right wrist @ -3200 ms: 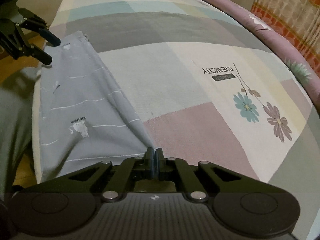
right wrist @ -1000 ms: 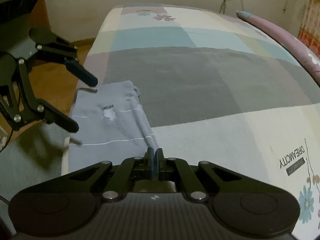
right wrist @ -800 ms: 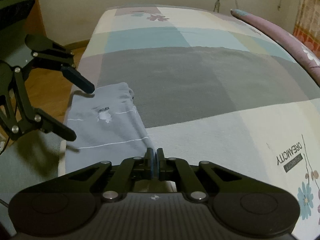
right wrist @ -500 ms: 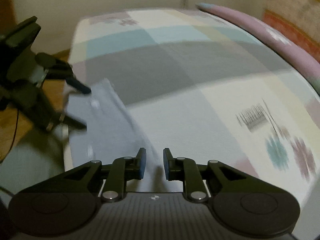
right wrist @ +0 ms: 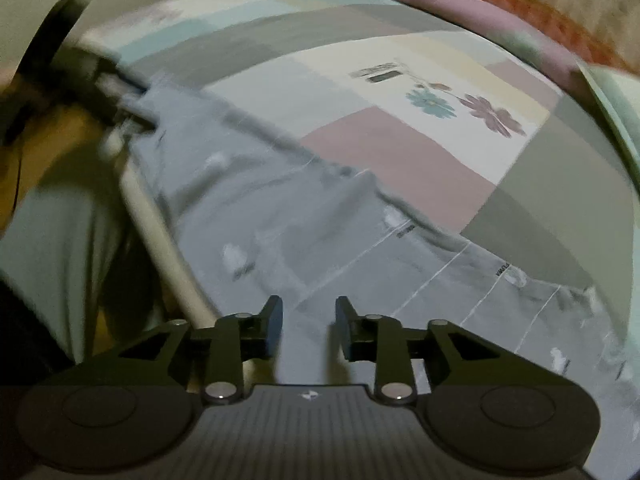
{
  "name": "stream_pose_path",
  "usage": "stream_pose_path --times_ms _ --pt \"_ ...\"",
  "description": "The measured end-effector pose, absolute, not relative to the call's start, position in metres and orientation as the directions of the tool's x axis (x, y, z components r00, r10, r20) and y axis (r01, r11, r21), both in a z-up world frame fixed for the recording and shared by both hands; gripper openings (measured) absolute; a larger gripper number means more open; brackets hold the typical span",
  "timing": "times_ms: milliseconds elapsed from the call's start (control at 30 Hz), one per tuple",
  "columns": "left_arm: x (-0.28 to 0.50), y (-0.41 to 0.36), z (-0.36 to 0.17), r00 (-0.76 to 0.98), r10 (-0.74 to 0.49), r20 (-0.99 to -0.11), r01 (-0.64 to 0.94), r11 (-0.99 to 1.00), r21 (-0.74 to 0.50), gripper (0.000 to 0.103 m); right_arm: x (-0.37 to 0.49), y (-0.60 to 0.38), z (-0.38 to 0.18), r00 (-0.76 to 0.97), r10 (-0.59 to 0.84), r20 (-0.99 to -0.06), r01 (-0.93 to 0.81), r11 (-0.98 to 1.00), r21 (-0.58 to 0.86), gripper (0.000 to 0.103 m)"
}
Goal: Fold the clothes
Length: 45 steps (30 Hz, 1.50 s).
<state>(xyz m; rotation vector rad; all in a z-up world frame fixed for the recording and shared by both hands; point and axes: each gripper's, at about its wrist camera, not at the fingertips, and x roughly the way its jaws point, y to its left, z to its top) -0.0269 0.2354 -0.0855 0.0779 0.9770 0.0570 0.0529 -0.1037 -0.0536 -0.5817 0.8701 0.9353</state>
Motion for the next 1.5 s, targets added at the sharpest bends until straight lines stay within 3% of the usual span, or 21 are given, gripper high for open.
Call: stream_pose_path --times_ms 267,300,333,367,567,667,800,967,1033,1200,1433,1500 --pt "-0.026 0.236 -0.086 0.541 0.09 -0.836 -0.035 0.996 0.084 0.085 0.03 -0.122 -0.063 0.295 0.402 -0.867 -0.937 0.298 -0.18 0.037" --pt "-0.024 0.235 -0.086 0.539 0.093 -0.837 -0.034 0.996 0.088 0.085 0.03 -0.124 -0.066 0.302 0.393 -0.869 -0.935 0.299 -0.19 0.032" --pt "-0.023 0.235 -0.086 0.537 0.096 -0.838 -0.034 0.995 0.092 0.086 0.031 -0.125 -0.068 0.309 0.379 -0.872 -0.93 0.313 -0.193 0.013" --pt "-0.023 0.235 -0.086 0.534 0.099 -0.839 -0.036 0.995 0.094 0.086 0.032 -0.127 -0.068 0.313 0.377 -0.872 -0.925 0.328 -0.191 0.006" --pt "-0.025 0.24 -0.087 0.517 0.113 -0.848 -0.068 0.994 0.091 0.086 0.03 -0.148 -0.065 0.336 0.365 -0.868 -0.896 0.409 -0.175 0.004" --pt "-0.025 0.239 -0.087 0.512 0.122 -0.85 -0.07 0.993 0.1 0.086 0.034 -0.165 -0.062 0.335 0.383 -0.861 -0.871 0.475 -0.127 0.007" --pt "-0.025 0.224 -0.076 0.529 0.156 -0.834 -0.072 0.988 0.138 0.085 0.046 -0.209 -0.041 0.403 0.426 -0.81 -0.751 0.66 -0.027 0.023" --pt "-0.021 0.194 -0.048 0.586 0.088 -0.805 -0.036 0.996 0.082 0.085 0.068 -0.325 -0.035 0.56 0.325 -0.762 -0.357 0.925 0.132 0.032" --pt "-0.017 0.176 -0.038 0.604 0.057 -0.795 -0.002 0.998 0.07 0.085 0.07 -0.381 -0.039 0.613 0.284 -0.737 -0.164 0.958 0.234 0.042" --pt "0.001 0.134 -0.022 0.63 -0.013 -0.777 0.076 0.996 0.045 0.085 0.071 -0.499 -0.066 0.732 0.289 -0.617 0.139 0.824 0.55 0.052" --pt "0.023 0.088 -0.017 0.619 -0.06 -0.783 0.125 0.992 0.023 0.085 0.1 -0.535 -0.113 0.726 0.382 -0.571 0.231 0.647 0.727 0.058" --pt "0.026 0.08 -0.017 0.613 -0.068 -0.787 0.133 0.991 0.018 0.085 0.106 -0.529 -0.117 0.73 0.405 -0.551 0.203 0.641 0.74 0.065"
